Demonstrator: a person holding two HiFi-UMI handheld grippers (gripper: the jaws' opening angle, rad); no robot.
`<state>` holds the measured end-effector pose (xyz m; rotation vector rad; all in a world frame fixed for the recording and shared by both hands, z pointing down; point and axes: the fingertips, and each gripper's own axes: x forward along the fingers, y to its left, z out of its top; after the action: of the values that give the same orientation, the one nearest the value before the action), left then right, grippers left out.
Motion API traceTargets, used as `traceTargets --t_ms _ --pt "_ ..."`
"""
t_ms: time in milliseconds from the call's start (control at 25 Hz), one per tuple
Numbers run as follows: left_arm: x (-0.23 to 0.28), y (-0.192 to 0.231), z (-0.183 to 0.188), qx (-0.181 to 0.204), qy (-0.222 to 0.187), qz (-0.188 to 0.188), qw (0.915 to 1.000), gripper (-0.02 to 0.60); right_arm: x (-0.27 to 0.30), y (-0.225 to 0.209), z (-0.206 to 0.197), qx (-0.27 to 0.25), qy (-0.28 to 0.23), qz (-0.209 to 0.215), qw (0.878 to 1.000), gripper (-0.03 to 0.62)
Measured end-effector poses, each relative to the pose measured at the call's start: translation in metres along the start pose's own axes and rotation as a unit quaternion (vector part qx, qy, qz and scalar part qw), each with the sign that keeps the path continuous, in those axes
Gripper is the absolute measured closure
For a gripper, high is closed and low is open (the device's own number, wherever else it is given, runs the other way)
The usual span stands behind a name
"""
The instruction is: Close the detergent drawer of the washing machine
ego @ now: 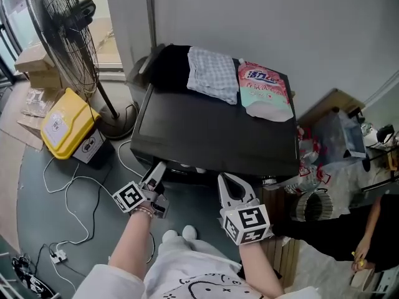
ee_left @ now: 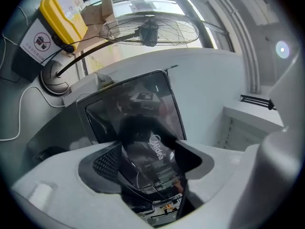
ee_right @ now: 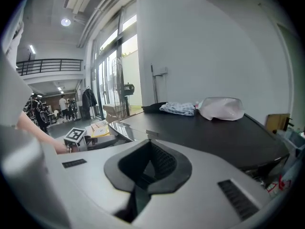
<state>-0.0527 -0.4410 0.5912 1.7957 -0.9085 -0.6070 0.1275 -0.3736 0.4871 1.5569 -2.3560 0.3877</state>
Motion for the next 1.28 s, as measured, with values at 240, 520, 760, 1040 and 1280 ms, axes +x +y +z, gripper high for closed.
traceTargets --t_ms 240,520,760,1040,1280 --pt "0.001 0.001 -0.001 0.004 0.033 0.014 0.9994 0.245 0.001 0.011 0.003 0.004 0.002 -0.011 1.0 0.594" --pt "-0.012 -0.007 0.002 -0.004 0.045 0.043 0.9981 0.247 -0.011 0.035 0.02 -0.003 -0.005 -0.015 1.0 0.594" --pt "-0.026 -0.025 0.011 0.018 0.053 0.033 0.9979 0.247 -0.023 0.047 0.028 0.004 -0.016 -0.032 0.999 0.594" --pt "-0.042 -0.051 0.013 0.12 0.092 0.02 0.9883 0.249 -0.04 0.061 0.028 0.0 -0.027 -0.051 0.998 0.594" --pt "-0.065 -0.08 0.018 0.225 0.087 0.014 0.9704 0.401 -0.057 0.073 0.032 -0.003 -0.039 -0.058 0.998 0.594"
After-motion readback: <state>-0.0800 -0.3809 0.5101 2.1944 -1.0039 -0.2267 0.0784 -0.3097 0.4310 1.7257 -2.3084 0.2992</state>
